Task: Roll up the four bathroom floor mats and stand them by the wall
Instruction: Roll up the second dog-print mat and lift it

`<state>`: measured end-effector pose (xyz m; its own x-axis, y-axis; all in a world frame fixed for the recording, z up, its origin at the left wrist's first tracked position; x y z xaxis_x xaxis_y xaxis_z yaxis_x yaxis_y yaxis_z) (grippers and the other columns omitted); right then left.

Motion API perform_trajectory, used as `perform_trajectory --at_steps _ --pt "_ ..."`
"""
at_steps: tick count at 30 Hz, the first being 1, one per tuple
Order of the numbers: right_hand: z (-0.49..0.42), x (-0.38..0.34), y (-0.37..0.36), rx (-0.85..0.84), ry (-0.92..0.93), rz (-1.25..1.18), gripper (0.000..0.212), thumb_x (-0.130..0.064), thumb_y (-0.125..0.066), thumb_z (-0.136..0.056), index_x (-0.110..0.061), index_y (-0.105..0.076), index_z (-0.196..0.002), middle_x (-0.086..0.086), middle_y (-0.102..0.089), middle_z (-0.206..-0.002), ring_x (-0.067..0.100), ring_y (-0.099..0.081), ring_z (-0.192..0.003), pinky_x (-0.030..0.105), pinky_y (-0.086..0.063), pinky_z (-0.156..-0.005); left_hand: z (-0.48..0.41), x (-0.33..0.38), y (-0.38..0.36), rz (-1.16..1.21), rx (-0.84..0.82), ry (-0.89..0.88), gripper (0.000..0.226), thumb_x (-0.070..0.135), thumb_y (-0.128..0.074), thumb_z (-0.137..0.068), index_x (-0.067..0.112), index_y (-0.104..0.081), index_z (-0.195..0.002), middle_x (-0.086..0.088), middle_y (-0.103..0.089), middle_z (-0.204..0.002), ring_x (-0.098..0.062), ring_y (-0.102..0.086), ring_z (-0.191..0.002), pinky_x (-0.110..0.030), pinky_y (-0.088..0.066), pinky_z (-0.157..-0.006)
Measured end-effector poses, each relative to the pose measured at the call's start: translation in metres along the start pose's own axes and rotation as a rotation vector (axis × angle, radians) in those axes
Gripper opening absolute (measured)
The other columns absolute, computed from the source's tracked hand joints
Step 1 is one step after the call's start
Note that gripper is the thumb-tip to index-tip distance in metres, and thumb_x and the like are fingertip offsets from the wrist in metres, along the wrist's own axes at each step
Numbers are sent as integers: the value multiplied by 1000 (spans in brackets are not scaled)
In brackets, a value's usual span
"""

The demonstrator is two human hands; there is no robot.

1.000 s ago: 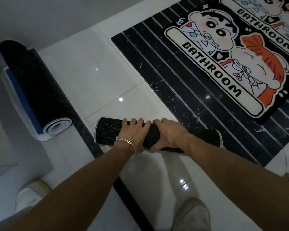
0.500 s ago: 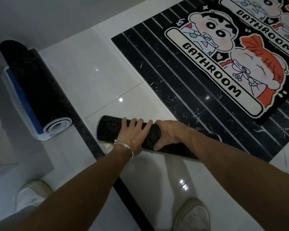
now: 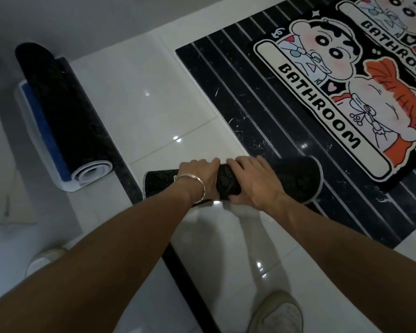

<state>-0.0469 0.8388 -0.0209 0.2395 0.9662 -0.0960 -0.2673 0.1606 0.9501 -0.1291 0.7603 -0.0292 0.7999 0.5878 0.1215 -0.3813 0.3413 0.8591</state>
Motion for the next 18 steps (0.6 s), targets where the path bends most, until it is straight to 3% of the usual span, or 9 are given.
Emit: perform_trajectory --at_steps 2,5,8,10,12,14,18 --pt "-6 7 15 130 -52 0 80 -43 -69 -77 -15 -32 -142 10 -40 -141 29 -32 -135 48 -17 -116 -8 -14 15 149 -4 111 64 49 -72 -66 18 -44 -114 -5 -58 -98 -27 -57 -84 -33 -44 -70" --pt "-24 23 32 253 -160 -90 73 -42 -63 -85 -10 -33 -144 18 -35 -146 33 -30 -138 50 -20 -116 -22 -42 26 554 -9 323 71 47 -77 -61 17 -46 -118 -5 -56 -103 -27 -58 -93 -31 -48 -76" --pt "-48 34 38 240 -263 -524 68 -50 -54 -90 -13 -36 -144 16 -39 -145 29 -38 -133 44 -32 -111 -29 -61 37 1092 98 434 74 45 -82 -52 11 -58 -113 -4 -65 -105 -21 -64 -89 -29 -54 -80" --pt "-65 21 38 109 -273 -959 71 -57 -51 -89 -21 -31 -147 6 -42 -146 19 -43 -131 39 -36 -110 -31 -68 45 1352 178 439 52 33 -83 -62 9 -65 -105 -7 -70 -98 -16 -67 -77 -24 -56 -68" --pt "-77 -1 43 36 -247 -1257 72 -54 -53 -90 -25 -25 -149 -2 -41 -147 7 -45 -126 29 -36 -107 -32 -77 49 1491 208 473 50 29 -82 -66 8 -64 -108 -9 -70 -98 -17 -67 -76 -22 -54 -61" --pt "-87 -17 46 23 -216 -1322 75 -50 -53 -91 -26 -16 -151 -7 -36 -149 -1 -37 -121 20 -30 -101 -33 -87 47 1566 194 504 62 35 -82 -60 8 -62 -112 -11 -70 -101 -22 -69 -81 -27 -56 -64" --pt "-102 -31 41 16 -178 -1432 82 -54 -56 -87 -40 -5 -150 -16 -37 -137 3 -41 -122 25 -35 -102 -32 -100 48 1696 165 453 33 32 -73 -78 12 -68 -103 -9 -73 -95 -23 -70 -83 -28 -55 -68"
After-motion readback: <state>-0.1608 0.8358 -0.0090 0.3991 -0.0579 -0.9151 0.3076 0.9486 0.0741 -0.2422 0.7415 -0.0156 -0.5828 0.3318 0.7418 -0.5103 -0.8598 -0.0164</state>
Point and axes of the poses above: each hand's wrist, its own z-axis away from the middle knuckle, its own y-axis out of the back of the hand, x = y × z, the point moved 6 cm from there along -z, towards the middle knuckle
